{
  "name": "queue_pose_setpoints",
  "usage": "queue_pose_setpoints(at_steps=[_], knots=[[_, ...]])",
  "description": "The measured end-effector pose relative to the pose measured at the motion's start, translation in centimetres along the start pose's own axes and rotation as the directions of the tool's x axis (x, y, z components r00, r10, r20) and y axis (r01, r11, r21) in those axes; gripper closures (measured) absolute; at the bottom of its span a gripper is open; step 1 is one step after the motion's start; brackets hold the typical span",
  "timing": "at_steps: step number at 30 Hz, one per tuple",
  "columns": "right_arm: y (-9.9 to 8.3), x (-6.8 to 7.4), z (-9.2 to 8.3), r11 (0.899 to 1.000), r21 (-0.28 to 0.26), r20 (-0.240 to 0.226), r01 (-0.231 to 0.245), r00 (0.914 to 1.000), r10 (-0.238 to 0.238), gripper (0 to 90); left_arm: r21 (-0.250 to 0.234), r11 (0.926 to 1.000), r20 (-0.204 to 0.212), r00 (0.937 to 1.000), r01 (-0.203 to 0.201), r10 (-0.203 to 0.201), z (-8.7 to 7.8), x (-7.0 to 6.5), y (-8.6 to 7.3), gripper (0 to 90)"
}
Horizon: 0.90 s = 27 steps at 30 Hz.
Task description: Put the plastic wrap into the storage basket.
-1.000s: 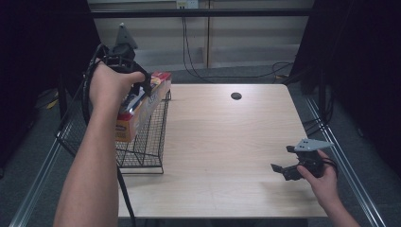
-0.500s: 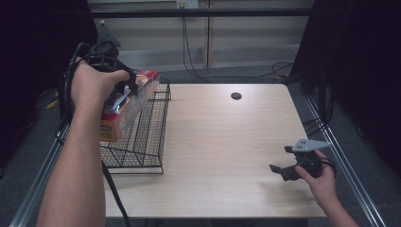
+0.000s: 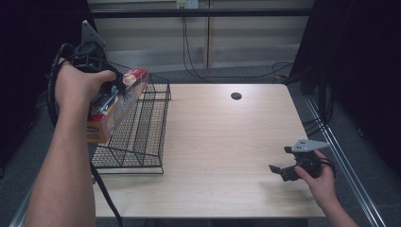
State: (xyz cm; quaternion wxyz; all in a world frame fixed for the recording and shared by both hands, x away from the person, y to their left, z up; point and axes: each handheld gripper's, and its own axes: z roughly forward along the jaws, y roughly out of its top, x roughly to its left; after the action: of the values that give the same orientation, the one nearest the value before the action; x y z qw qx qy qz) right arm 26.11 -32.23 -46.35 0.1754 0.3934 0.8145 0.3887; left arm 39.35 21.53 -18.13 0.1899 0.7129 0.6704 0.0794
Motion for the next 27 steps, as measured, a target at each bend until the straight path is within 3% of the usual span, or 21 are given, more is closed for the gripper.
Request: queue_pose_setpoints(at_steps=[8, 11, 14, 27], knots=[[0.0, 0.0, 0.0, 1.0, 0.0, 0.005, 0.001, 1.0, -0.001, 3.3, -0.033, 0.9994, -0.025, 0.9996, 0.015, -0.016, -0.5, 0.8, 0.0, 50.5], [0.0, 0.0, 0.0, 1.0, -0.002, 0.005, 0.0, 1.0, 0.0, 3.3, -0.032, 0.9991, -0.018, 0.9995, 0.027, -0.028, -0.4, 1.1, 0.0, 50.5], [0.1, 0.1, 0.0, 1.0, -0.003, 0.002, 0.001, 1.0, -0.001, 3.3, -0.021, 0.9995, -0.038, 0.999, 0.023, -0.023, -0.3, 1.6, 0.0, 50.5], [0.0, 0.1, 0.1, 1.0, -0.002, -0.001, 0.001, 1.0, -0.001, 3.3, -0.044, 0.995, -0.062, 0.9939, 0.089, -0.092, 0.1, 4.1, -0.4, 50.3]])
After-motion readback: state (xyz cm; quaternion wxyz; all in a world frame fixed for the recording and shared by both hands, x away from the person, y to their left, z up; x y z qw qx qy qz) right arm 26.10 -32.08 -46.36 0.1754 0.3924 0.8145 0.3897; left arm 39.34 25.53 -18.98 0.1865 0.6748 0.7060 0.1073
